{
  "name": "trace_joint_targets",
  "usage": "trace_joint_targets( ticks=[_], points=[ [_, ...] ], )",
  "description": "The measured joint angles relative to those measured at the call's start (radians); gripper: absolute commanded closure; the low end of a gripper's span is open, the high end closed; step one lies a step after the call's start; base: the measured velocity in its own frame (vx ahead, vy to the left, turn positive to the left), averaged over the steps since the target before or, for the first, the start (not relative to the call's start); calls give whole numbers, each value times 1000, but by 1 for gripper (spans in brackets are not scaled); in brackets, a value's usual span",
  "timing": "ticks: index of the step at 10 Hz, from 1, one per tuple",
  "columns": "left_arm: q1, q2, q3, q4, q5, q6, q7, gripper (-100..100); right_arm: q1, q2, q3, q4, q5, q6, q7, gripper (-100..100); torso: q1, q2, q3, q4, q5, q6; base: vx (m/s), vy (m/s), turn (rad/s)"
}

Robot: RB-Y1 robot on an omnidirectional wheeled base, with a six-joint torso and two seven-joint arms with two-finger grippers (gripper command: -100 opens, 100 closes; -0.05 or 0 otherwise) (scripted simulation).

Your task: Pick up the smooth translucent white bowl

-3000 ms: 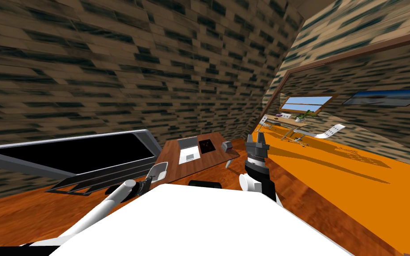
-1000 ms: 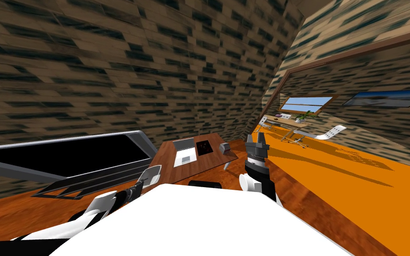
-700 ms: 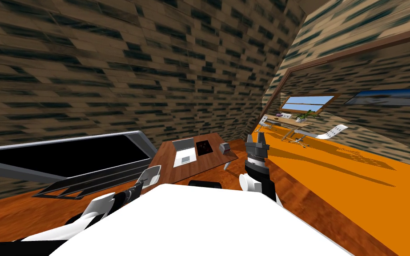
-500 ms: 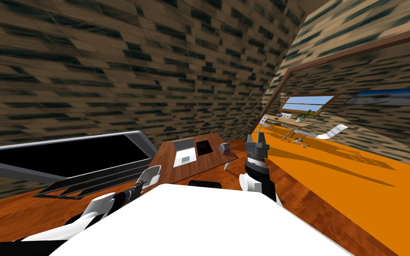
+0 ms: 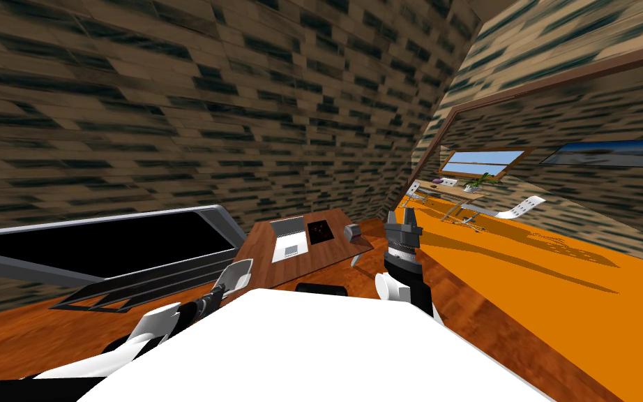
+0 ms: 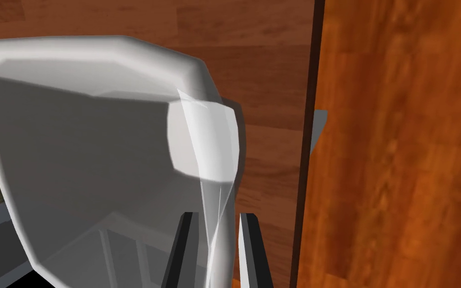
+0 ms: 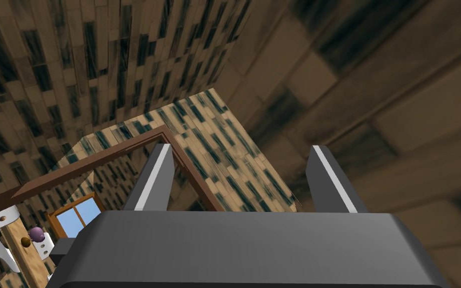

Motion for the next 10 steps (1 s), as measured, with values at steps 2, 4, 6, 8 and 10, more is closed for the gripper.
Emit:
trace_joint_targets(
  ticks=[2, 4, 6, 8, 10],
  points=[
    [-7, -8, -35, -14, -44, 2, 15, 100, 0, 0, 0, 0, 0, 0, 0, 0, 9, 5, 2, -2, 4, -4, -47, 66, -13],
    [-4, -8, -43, -28, -90, 4, 33, 100, 0, 0, 0, 0, 0, 0, 0, 0, 9, 3, -1, -4, 5, -6, 1, 1, 12],
    [53, -15, -70, -159, -152, -10, 141, 100, 0, 0, 0, 0, 0, 0, 0, 0, 8, 2, -1, -4, 5, -5, 0, -7, 8],
    [20, -18, -76, -128, -160, -4, 171, 100, 0, 0, 0, 0, 0, 0, 0, 0, 11, 5, 0, -5, 5, -6, -63, 78, -11],
    [40, -24, -106, -201, -223, -6, 235, 100, 0, 0, 0, 0, 0, 0, 0, 0, 12, 4, 0, -5, 4, -6, -18, 33, 4]
  ],
)
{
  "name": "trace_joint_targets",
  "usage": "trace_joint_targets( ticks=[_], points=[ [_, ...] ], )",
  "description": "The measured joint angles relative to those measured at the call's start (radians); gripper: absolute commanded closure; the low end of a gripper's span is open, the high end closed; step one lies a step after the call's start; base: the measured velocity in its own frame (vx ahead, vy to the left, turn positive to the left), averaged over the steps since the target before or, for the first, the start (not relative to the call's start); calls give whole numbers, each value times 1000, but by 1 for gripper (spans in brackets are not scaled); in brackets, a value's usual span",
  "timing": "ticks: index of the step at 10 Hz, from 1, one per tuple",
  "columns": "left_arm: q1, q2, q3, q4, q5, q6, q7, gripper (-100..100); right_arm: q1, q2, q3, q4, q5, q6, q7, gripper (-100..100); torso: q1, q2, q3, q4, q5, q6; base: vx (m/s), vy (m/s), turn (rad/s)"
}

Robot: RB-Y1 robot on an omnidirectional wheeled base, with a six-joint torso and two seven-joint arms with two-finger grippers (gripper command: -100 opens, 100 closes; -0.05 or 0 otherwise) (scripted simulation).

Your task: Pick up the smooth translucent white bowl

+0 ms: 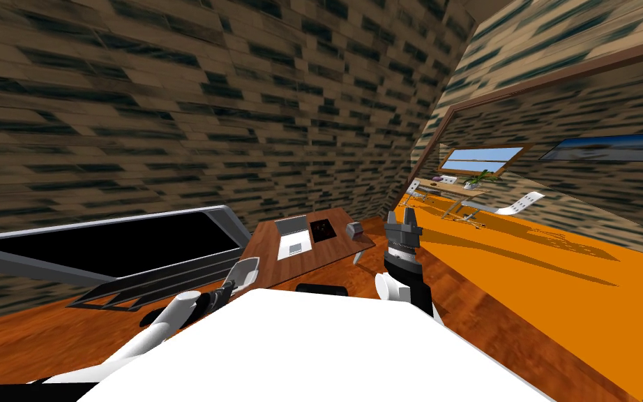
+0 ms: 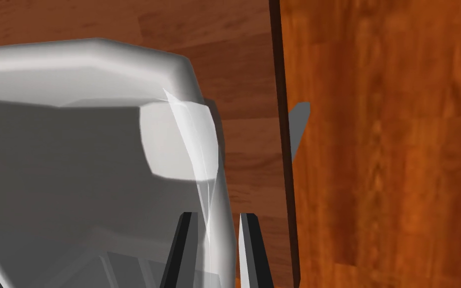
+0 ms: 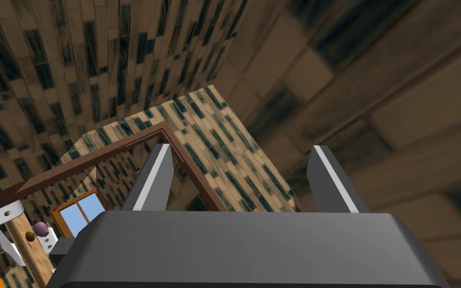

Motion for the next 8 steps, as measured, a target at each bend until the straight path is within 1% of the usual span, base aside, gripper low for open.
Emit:
trace_joint_targets(
  ticks=[1, 2, 4, 5, 6, 7, 8],
  points=[
    [-5, 1, 0, -9, -29, 0, 24, 100, 0, 0, 0, 0, 0, 0, 0, 0, -2, -2, -1, -1, -1, 0, 6, -4, -4],
    [-6, 2, -1, -15, -45, 0, 50, 100, 0, 0, 0, 0, 0, 0, 0, 0, -4, -3, -2, -1, -1, 0, 7, -7, 3],
    [-3, 3, -2, -22, -54, 0, 105, 100, 0, 0, 0, 0, 0, 0, 0, 0, -5, -4, -2, -1, -1, 0, 2, -3, 1],
    [-2, 3, -2, -23, -55, 0, 126, 100, 0, 0, 0, 0, 0, 0, 0, 0, -5, -4, -3, -2, -1, 0, -45, 96, -16],
    [-22, -2, -12, 4, -58, 3, 105, 100, 0, 0, 0, 0, 0, 0, 0, 0, 2, -1, -2, -3, 1, -3, -54, 104, -44],
    [-20, -5, -30, 1, -75, 3, 101, 100, 0, 0, 0, 0, 0, 0, 0, 0, 7, 1, -2, -6, 4, -7, -29, 35, 6],
    [-11, -5, -38, -8, -93, 3, 106, 100, 0, 0, 0, 0, 0, 0, 0, 0, 8, 2, -3, -8, 6, -10, -14, -3, 29]
  ],
)
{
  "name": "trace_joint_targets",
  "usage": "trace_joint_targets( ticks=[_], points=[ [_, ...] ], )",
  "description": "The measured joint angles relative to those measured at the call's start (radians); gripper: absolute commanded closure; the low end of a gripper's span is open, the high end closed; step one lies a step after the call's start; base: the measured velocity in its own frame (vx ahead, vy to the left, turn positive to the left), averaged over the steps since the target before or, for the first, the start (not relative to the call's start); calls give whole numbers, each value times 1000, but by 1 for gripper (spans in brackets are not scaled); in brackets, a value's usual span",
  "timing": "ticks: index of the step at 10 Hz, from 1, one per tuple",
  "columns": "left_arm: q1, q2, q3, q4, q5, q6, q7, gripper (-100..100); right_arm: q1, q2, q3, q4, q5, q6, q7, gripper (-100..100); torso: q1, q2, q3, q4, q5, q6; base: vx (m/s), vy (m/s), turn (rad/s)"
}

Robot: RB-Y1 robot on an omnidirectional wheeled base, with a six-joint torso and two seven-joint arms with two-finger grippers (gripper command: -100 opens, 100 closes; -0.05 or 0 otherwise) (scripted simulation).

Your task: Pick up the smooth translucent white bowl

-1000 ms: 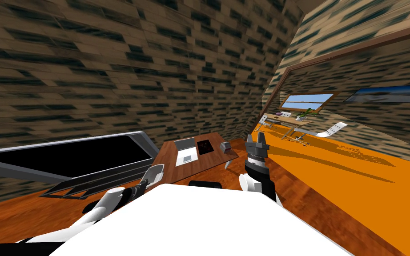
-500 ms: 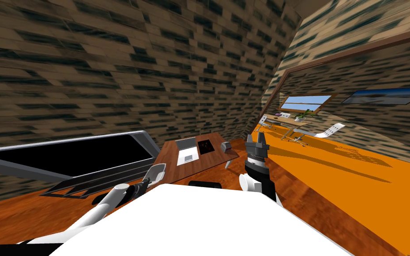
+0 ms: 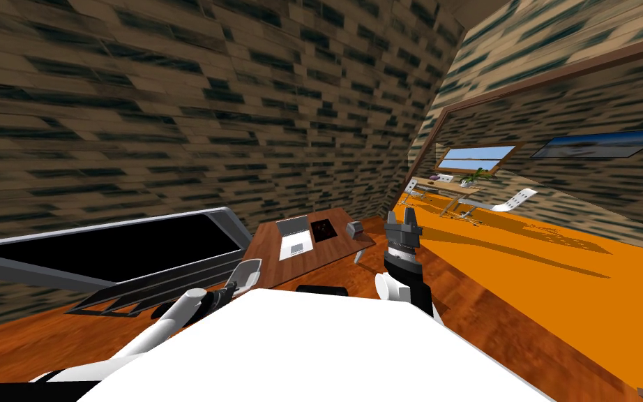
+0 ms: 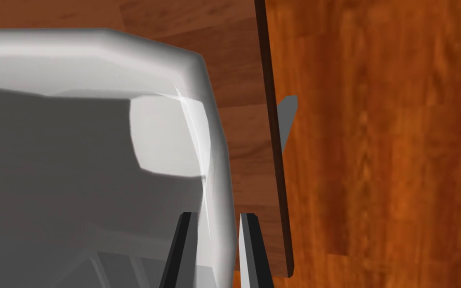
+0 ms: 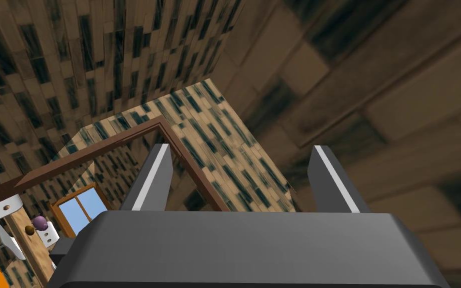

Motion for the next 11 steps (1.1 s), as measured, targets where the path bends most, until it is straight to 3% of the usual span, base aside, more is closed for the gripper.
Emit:
trace_joint_targets(
  ticks=[2, 4, 7, 9, 11],
  points=[
    [25, -3, -17, -64, -63, -7, 60, 100, 0, 0, 0, 0, 0, 0, 0, 0, -1, -2, -1, -1, 1, 0, -6, -13, 15],
    [33, -4, -20, -124, -101, -6, 127, 100, 0, 0, 0, 0, 0, 0, 0, 0, -2, -3, -2, -1, 0, 1, 2, -1, -6],
    [27, -5, -18, -124, -101, -6, 206, 100, 0, 0, 0, 0, 0, 0, 0, 0, -2, -3, -2, -2, -1, -1, -29, 39, 16],
    [-27, -48, -18, -118, -156, 11, 262, 100, 0, 0, 0, 0, 0, 0, 0, 0, 5, 3, 1, -1, 0, -1, -94, 81, -23],
    [-49, -52, -20, -118, -206, 15, 300, 100, 0, 0, 0, 0, 0, 0, 0, 0, 3, -1, -2, -3, 0, -4, -67, 44, 32]
  ],
)
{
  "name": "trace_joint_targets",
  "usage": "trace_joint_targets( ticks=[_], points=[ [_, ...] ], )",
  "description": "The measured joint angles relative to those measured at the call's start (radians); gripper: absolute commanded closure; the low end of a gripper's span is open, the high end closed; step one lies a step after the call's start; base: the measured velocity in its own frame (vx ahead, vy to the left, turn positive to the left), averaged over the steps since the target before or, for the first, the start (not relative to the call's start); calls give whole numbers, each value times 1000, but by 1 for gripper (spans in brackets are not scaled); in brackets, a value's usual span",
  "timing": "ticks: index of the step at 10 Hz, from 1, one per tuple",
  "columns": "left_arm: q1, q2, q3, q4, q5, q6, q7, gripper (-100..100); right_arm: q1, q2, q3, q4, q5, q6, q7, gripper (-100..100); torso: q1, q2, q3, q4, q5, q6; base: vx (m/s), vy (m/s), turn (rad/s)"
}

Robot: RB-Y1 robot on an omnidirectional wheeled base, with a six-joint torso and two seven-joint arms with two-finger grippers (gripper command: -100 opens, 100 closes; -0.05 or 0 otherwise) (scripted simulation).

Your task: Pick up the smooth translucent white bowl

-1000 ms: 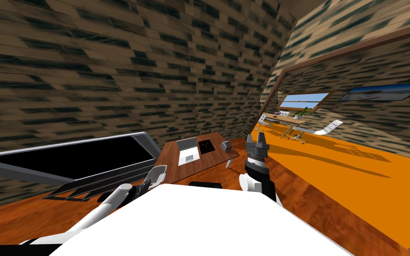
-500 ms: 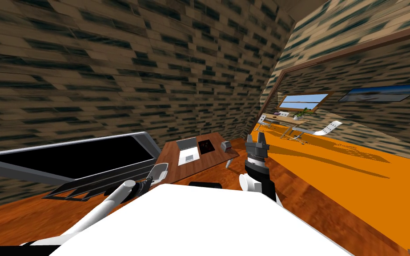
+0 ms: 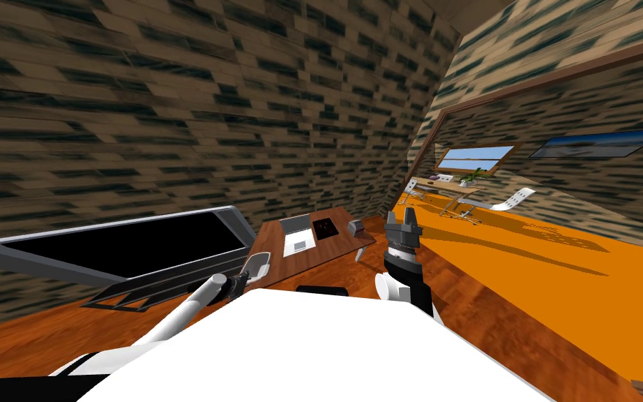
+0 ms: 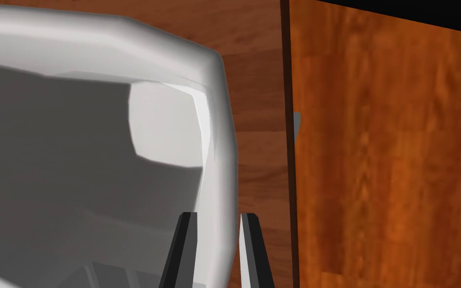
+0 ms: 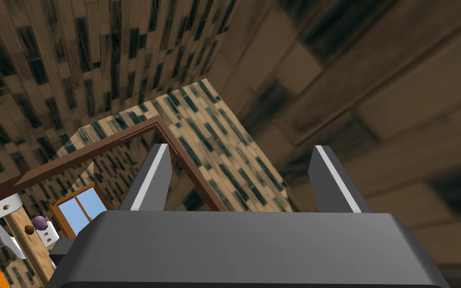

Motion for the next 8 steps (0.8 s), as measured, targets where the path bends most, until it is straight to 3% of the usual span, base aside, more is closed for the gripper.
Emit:
trace_joint_targets(
  ticks=[2, 4, 6, 8],
  points=[
    [-33, -35, -11, -48, -84, 27, 104, 100, 0, 0, 0, 0, 0, 0, 0, 0, 5, 4, 2, 1, 2, 0, -91, 79, -18],
    [-67, -47, -6, -14, -130, 22, 122, 100, 0, 0, 0, 0, 0, 0, 0, 0, 5, -1, -2, -4, 3, -3, -51, 52, 33],
    [-115, -87, -8, -15, -196, 41, 190, 100, 0, 0, 0, 0, 0, 0, 0, 0, 12, 3, -1, -4, 7, -3, -100, 94, -16],
    [-146, -95, -8, 6, -245, 41, 215, 100, 0, 0, 0, 0, 0, 0, 0, 0, 9, -3, -4, -6, 6, -5, -54, 39, 30]
  ],
)
